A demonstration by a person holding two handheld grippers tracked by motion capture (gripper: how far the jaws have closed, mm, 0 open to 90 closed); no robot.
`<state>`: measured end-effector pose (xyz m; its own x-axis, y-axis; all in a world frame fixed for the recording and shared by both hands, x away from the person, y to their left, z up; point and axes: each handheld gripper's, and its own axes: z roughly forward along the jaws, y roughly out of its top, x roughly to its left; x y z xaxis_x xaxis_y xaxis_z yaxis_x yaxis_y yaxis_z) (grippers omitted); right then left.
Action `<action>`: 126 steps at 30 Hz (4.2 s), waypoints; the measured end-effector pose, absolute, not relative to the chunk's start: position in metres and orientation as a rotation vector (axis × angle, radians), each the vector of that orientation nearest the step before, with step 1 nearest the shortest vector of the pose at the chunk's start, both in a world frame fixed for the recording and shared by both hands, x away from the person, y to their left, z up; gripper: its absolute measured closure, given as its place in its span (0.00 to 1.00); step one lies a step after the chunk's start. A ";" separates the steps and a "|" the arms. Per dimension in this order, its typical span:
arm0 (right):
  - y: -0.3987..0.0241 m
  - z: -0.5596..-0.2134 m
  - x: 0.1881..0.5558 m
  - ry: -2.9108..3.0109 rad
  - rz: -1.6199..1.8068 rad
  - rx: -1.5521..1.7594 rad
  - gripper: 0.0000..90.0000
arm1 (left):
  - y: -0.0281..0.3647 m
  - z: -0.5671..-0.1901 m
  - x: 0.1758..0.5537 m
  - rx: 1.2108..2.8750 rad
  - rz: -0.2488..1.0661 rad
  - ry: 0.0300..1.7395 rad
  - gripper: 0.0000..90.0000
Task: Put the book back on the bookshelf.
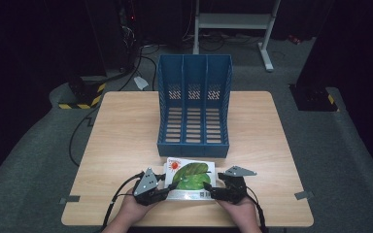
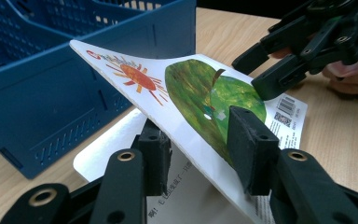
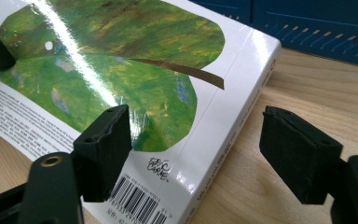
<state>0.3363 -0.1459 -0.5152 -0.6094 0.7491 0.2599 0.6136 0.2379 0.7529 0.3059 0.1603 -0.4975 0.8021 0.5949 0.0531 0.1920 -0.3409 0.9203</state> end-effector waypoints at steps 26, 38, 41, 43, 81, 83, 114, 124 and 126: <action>-0.140 -0.523 0.349 2.421 1.427 1.417 0.18 | 0.160 -0.497 0.302 1.900 0.501 0.548 0.68; -0.148 -0.512 0.341 2.355 1.423 1.389 0.33 | 0.160 -0.499 0.299 1.882 0.453 0.628 0.69; -0.150 -0.510 0.339 2.329 1.428 1.359 0.36 | 0.160 -0.499 0.299 1.880 0.454 0.639 0.69; -0.151 -0.508 0.337 2.310 1.431 1.351 0.38 | 0.159 -0.499 0.300 1.879 0.446 0.644 0.69; -0.162 -0.490 0.312 2.115 1.481 1.156 0.50 | 0.154 -0.511 0.301 2.027 0.488 0.614 0.74; -0.162 -0.490 0.310 2.113 1.487 1.157 0.50 | 0.154 -0.512 0.299 2.058 0.496 0.602 0.73; -0.163 -0.478 0.309 2.067 1.547 1.080 0.51 | 0.165 -0.513 0.290 2.041 0.536 0.654 0.62; -0.163 -0.476 0.307 2.059 1.554 1.047 0.52 | 0.172 -0.508 0.295 1.933 0.512 0.762 0.39; -0.163 -0.476 0.307 2.058 1.550 1.045 0.51 | 0.172 -0.505 0.296 1.894 0.496 0.790 0.36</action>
<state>0.3067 -0.1627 -0.4765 -0.6620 0.7356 0.1438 0.3410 0.1248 0.9317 0.2960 0.1722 -0.5051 0.7044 0.7098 -0.0021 0.3070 -0.3020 0.9025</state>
